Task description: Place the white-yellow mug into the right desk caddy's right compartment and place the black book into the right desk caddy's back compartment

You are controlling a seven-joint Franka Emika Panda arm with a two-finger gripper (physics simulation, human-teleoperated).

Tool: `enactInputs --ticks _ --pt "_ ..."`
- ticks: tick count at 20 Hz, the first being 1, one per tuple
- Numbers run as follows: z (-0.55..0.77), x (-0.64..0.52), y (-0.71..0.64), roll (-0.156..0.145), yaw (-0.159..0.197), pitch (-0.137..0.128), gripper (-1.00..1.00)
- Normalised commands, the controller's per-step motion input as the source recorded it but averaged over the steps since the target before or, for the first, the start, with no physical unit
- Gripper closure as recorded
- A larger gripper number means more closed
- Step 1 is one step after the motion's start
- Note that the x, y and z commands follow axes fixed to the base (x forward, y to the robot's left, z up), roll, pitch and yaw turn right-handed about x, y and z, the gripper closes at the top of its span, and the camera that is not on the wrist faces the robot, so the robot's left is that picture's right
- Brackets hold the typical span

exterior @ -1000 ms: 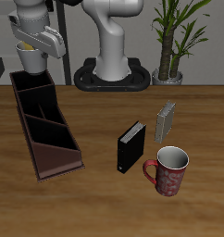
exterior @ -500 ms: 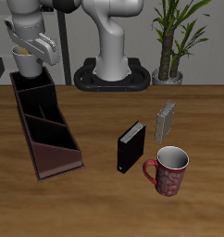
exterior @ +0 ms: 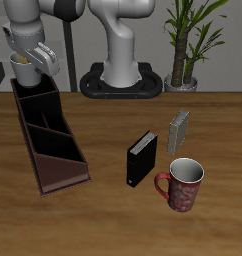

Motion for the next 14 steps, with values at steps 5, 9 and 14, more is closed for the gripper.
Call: enactInputs --ticks 5,9,14 --pt "-0.21 0.02 -0.06 -0.044 -0.028 0.052 1.00" --pt "-0.34 0.06 0.13 0.018 -0.015 0.073 -1.00" --pt "-0.09 -0.05 0.13 0.015 -0.013 0.029 -1.00"
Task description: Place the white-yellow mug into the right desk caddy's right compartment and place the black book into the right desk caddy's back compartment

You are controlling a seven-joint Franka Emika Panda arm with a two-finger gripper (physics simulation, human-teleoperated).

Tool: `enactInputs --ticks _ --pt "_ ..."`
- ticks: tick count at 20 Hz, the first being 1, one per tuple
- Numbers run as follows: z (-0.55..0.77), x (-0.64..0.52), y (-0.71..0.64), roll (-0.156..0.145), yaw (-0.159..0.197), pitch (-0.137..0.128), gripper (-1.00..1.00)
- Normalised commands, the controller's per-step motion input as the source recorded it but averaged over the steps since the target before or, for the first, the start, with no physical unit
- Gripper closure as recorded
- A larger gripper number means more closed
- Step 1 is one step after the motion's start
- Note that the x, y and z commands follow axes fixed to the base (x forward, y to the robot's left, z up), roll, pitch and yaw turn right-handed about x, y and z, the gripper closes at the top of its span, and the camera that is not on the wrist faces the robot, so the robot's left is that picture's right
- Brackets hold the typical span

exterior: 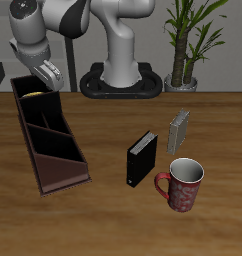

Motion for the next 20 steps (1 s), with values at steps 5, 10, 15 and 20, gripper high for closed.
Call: enactInputs --ticks 5,10,15,20 --pt "0.14 -0.07 0.03 -0.024 0.000 0.001 -1.00" --pt "0.30 -0.16 0.04 0.004 0.059 -0.032 -1.00" --pt "0.19 -0.03 0.12 -0.052 0.104 0.018 -1.00" --pt "0.09 0.14 0.37 -0.016 0.216 0.027 -1.00"
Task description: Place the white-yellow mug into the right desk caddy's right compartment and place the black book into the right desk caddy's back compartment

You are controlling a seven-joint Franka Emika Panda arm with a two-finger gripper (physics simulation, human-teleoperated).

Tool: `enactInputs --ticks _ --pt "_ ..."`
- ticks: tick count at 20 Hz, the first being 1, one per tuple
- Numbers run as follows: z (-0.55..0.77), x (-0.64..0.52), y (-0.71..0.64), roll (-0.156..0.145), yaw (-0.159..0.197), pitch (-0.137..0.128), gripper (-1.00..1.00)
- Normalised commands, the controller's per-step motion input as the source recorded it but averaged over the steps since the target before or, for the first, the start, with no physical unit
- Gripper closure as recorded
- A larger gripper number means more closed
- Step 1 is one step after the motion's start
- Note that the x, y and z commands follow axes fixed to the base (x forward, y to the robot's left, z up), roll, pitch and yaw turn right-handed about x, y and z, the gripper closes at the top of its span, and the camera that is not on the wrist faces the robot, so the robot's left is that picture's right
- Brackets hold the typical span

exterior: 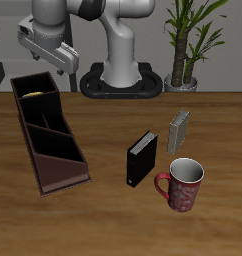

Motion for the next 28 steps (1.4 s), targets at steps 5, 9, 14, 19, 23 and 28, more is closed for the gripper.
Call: enactInputs --ticks 5,9,14,19,23,28 --pt "0.16 0.30 0.40 -0.077 0.217 -0.006 -1.00" --pt "0.22 0.19 0.42 -0.004 0.159 -0.019 -1.00" --pt "0.12 0.19 0.20 -0.010 0.163 -0.015 -1.00" --pt "0.14 0.34 0.38 0.008 0.126 0.002 -1.00" --pt "0.03 0.41 0.26 0.035 0.159 -0.017 -1.00" --pt "0.01 0.33 0.21 0.133 0.063 0.048 -1.00"
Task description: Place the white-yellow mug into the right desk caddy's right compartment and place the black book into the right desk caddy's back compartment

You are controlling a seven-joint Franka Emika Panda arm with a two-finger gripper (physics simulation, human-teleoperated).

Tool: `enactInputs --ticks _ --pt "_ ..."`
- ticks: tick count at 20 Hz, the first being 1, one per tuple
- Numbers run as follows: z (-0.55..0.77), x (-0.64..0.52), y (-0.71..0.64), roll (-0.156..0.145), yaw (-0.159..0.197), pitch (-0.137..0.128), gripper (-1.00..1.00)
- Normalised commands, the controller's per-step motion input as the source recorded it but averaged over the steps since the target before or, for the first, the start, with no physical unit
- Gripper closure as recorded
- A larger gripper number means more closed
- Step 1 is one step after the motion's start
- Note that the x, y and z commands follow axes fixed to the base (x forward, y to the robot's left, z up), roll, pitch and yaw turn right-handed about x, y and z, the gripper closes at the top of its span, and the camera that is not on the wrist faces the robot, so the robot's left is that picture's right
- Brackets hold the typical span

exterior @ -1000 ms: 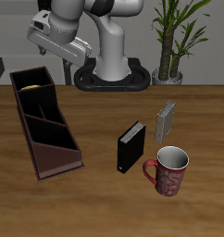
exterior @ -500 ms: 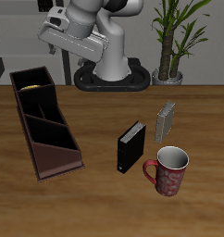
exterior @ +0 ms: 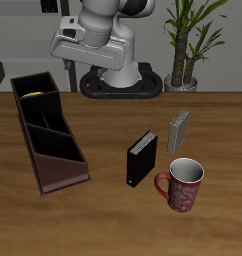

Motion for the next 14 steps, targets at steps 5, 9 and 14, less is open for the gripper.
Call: enactInputs --ticks 5,9,14 --pt "0.09 0.42 0.16 0.070 0.027 0.022 -1.00" --pt "0.01 0.39 0.30 -0.018 0.074 -0.022 -1.00" --pt "0.07 0.34 0.34 0.032 0.036 0.009 -1.00"
